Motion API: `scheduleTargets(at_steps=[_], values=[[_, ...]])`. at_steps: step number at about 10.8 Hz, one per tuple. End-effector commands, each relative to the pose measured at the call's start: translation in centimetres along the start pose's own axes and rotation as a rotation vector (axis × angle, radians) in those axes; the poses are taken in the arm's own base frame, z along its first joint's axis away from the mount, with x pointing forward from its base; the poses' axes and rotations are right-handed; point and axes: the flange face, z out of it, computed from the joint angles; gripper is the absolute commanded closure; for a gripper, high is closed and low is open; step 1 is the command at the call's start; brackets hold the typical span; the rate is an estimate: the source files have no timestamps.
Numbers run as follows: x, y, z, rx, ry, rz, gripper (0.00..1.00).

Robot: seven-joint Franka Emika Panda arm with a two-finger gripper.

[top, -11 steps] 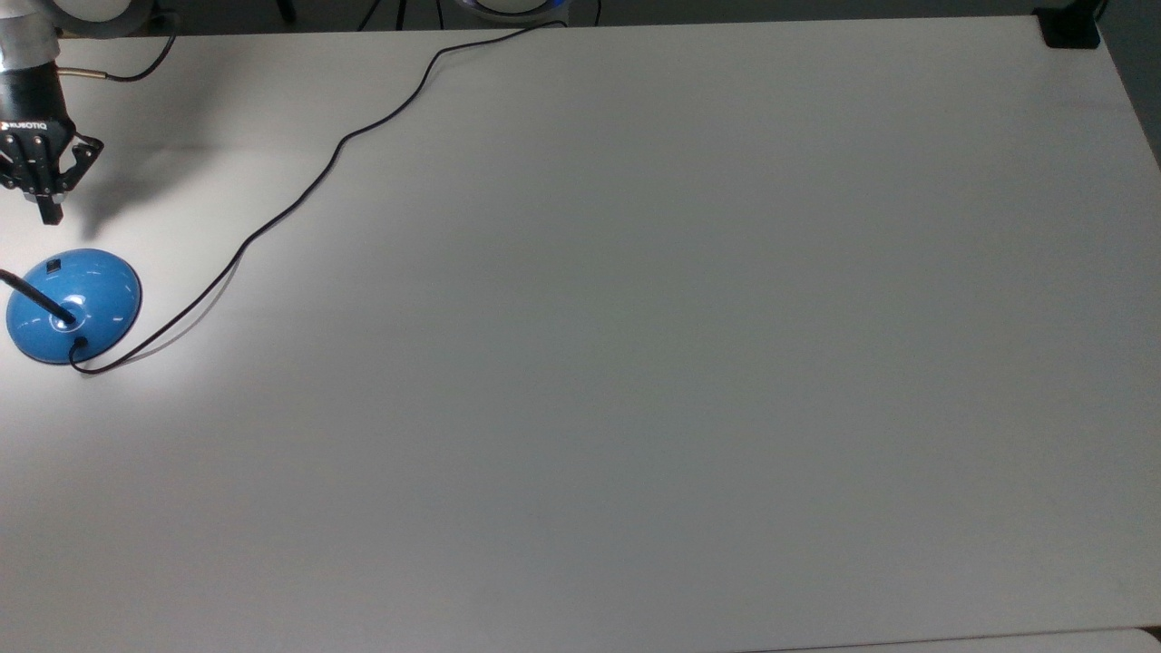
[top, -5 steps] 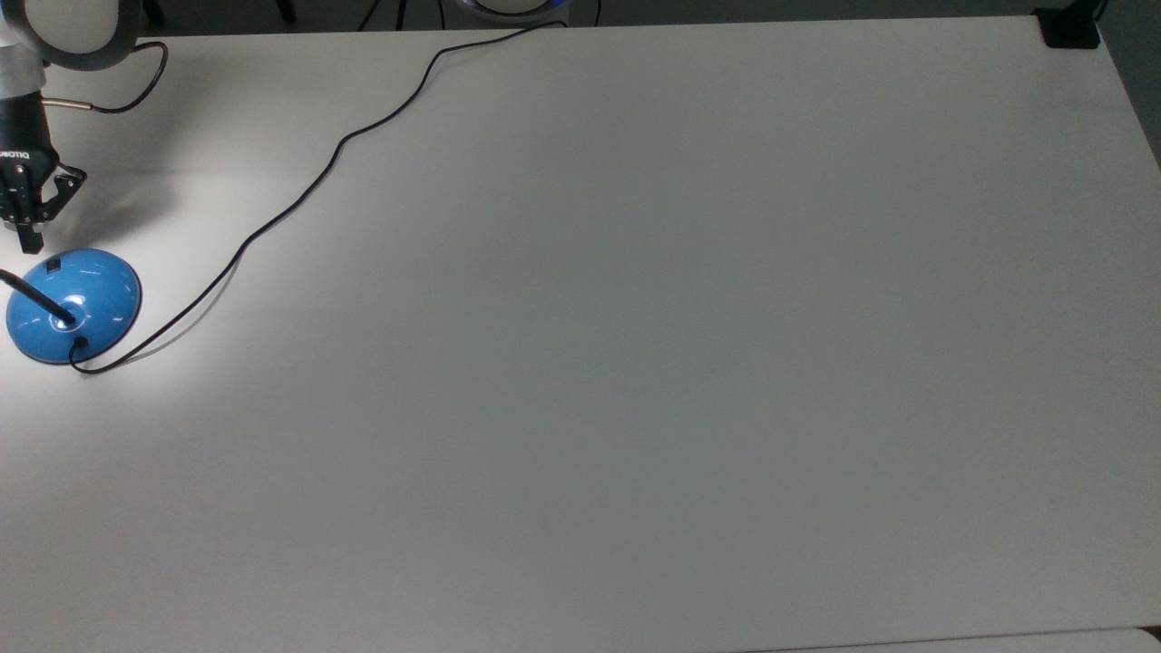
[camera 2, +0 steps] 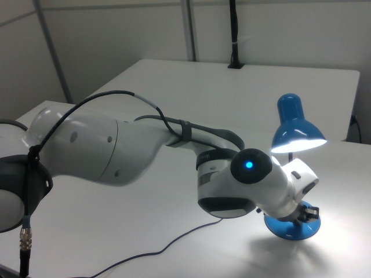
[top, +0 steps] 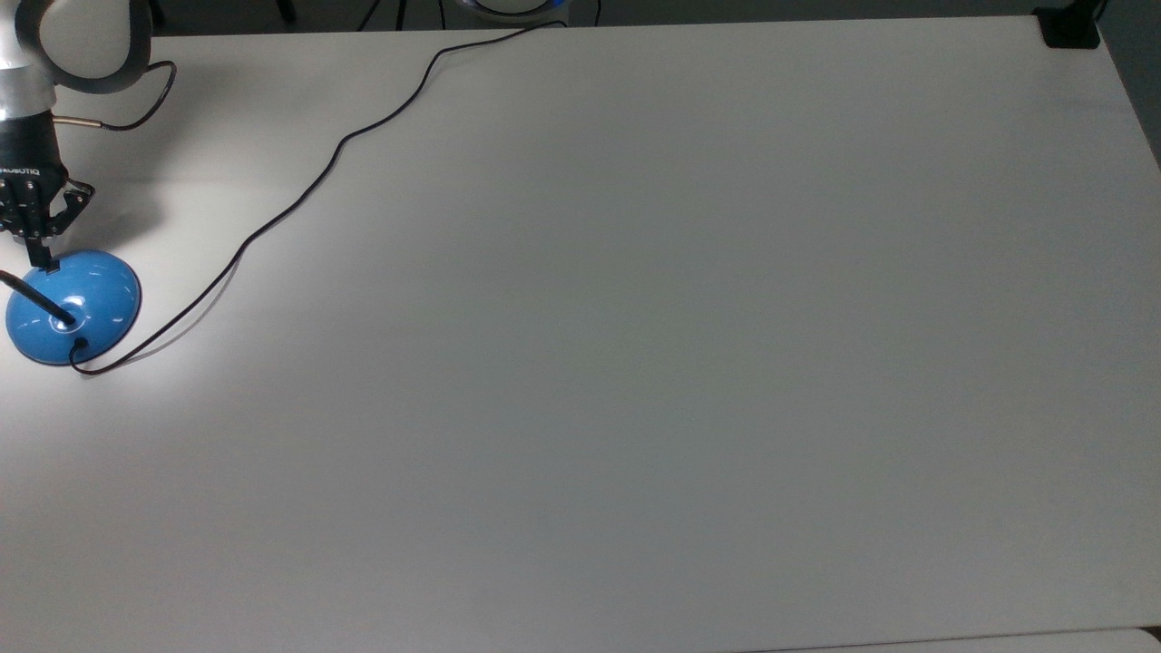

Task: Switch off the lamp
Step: 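Lower the gripper and press down on the base switch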

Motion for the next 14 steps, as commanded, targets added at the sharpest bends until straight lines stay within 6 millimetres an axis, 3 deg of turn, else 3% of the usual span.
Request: scheduleTargets(at_steps=[1, 7, 10, 14], values=[[0.6, -0.6, 0.9, -0.038, 0.022, -0.056, 1.0], [-1.8, -2.3, 2.4, 0.002, -0.026, -0.254, 1.0], [-0.9, -2.5, -1.4, -0.004, 0.005, -0.109, 1.0], [2.1, -8.3, -5.3, 0.069, 0.048, 0.116, 1.0]])
